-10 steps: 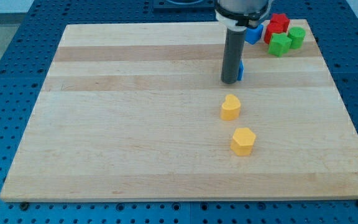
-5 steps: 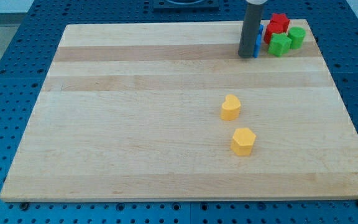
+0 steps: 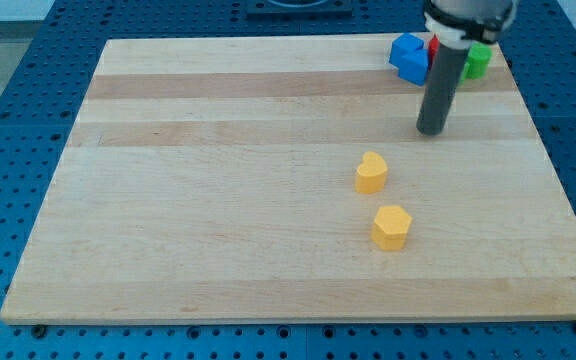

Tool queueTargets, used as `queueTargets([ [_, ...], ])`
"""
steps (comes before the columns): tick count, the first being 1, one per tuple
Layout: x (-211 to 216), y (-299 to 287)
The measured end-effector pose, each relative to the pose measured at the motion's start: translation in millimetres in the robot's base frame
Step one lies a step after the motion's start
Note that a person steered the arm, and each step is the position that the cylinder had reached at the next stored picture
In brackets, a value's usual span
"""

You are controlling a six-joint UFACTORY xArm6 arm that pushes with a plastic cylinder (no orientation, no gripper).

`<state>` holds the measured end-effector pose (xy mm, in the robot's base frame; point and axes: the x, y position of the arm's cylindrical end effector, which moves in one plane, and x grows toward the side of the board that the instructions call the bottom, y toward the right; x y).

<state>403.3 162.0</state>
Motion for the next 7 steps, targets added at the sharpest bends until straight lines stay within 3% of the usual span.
queueTargets([
  [2, 85.8, -2.0],
  [4, 89.6, -54.5],
  [7, 43.9, -99.7],
])
